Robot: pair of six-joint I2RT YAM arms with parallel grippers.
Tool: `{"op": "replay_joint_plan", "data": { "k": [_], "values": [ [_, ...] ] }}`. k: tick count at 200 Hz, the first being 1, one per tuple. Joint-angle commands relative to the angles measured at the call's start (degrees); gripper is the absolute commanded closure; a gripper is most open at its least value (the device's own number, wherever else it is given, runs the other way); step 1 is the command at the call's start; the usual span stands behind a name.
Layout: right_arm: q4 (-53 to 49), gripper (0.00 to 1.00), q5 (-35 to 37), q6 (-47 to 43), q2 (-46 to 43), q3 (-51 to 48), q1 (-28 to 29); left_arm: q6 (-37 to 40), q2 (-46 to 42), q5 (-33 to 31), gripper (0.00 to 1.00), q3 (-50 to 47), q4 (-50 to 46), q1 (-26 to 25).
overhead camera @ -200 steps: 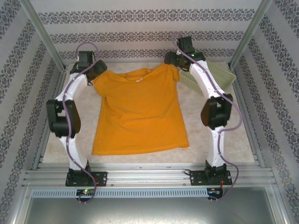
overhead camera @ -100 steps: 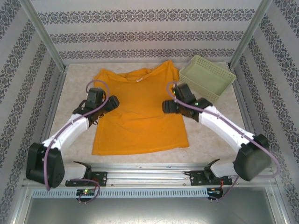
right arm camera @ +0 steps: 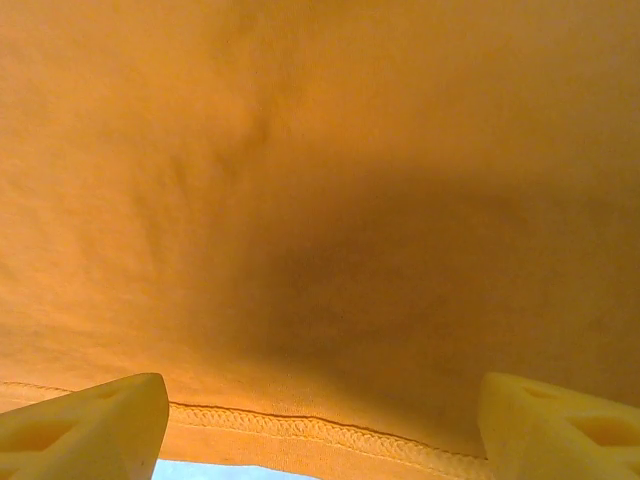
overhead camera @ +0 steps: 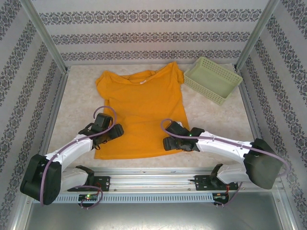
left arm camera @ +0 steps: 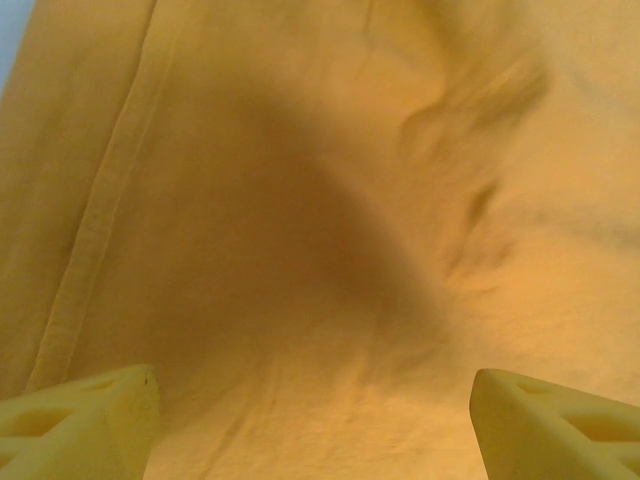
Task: Fold the inside-out t-shirt
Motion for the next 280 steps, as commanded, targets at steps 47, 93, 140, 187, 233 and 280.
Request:
{"op": "replay_joint_plan", "data": {
  "k": [47, 93, 140, 187, 233, 280],
  "values": [
    [5.91, 0.23, -1.55, 6.16, 11.76, 3.63, 4.03, -3.59, 7.88, 5.03, 0.19, -1.52, 11.71, 6.37],
    [-9.21, 0.23, 11.31, 3.6, 9.11, 11.51, 11.73, -0.1, 1.17, 2.73, 0.18, 0.08, 5.47, 6.48],
    [-4.36, 0.24, 6.77, 5.33, 15.74, 16.65, 19.46, 3.04, -11.19, -2.21, 0.17, -2.17, 0.95, 6.52],
    [-3.73, 0.27, 2.71, 6.13, 25.89, 23.71, 20.24, 4.49, -18.05, -6.36, 0.15, -3.05, -1.3, 6.68],
    [-4.25, 0.32, 2.6, 7.58, 29.49, 24.62, 20.01, 4.93, -20.54, -6.74, 0.14, -3.34, -1.94, 6.72],
    [-3.47, 0.48, 2.75, 8.25, 30.49, 23.64, 19.24, 4.71, -21.15, -6.66, 0.14, -3.64, -1.76, 6.66]
  ]
}}
